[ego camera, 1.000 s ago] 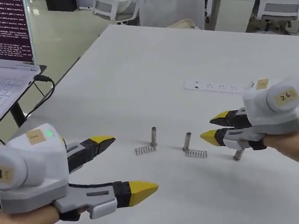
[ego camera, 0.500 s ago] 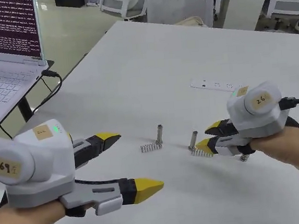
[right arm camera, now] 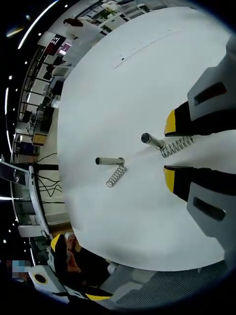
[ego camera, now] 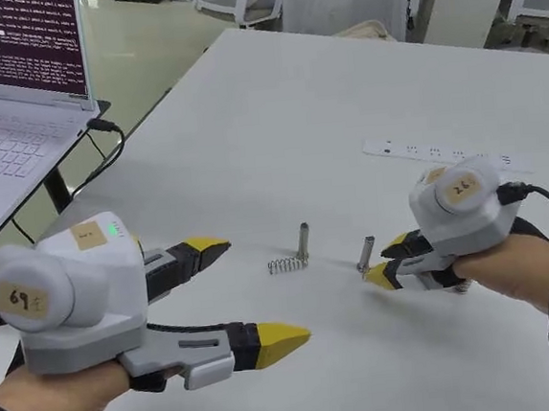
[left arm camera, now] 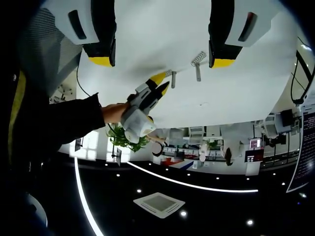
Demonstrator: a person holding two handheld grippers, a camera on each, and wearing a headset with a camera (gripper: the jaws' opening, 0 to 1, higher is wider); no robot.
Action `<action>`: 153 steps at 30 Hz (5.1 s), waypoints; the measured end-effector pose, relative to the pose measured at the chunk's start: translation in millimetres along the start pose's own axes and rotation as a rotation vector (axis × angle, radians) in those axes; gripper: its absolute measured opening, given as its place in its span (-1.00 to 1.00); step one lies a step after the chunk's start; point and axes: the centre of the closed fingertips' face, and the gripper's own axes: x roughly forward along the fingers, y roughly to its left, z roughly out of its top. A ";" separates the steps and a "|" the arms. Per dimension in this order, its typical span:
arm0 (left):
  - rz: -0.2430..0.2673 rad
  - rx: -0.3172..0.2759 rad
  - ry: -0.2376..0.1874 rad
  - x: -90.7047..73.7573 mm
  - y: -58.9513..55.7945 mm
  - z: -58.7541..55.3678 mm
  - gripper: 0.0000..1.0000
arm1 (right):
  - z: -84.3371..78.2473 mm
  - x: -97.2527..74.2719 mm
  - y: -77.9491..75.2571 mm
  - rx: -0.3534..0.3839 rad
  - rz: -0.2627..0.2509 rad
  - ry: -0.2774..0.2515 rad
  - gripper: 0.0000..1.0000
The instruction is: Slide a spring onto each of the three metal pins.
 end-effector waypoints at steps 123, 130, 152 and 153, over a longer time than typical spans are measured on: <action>-0.056 0.026 -0.035 -0.4 -16.0 19.6 0.47 | 68.3 -88.3 18.4 0.155 -0.130 -0.435 -0.84; -0.078 0.035 -0.039 -4.7 -18.5 22.0 0.47 | 78.3 -96.8 15.7 0.162 -0.177 -0.507 -0.84; -0.102 0.041 -0.041 -4.4 -3.2 23.4 0.47 | 87.2 -87.1 -12.7 0.301 -0.296 -0.638 -0.85; -0.105 0.042 -0.038 -3.3 -3.5 22.4 0.47 | 84.5 -83.3 -14.7 0.304 -0.305 -0.633 -0.85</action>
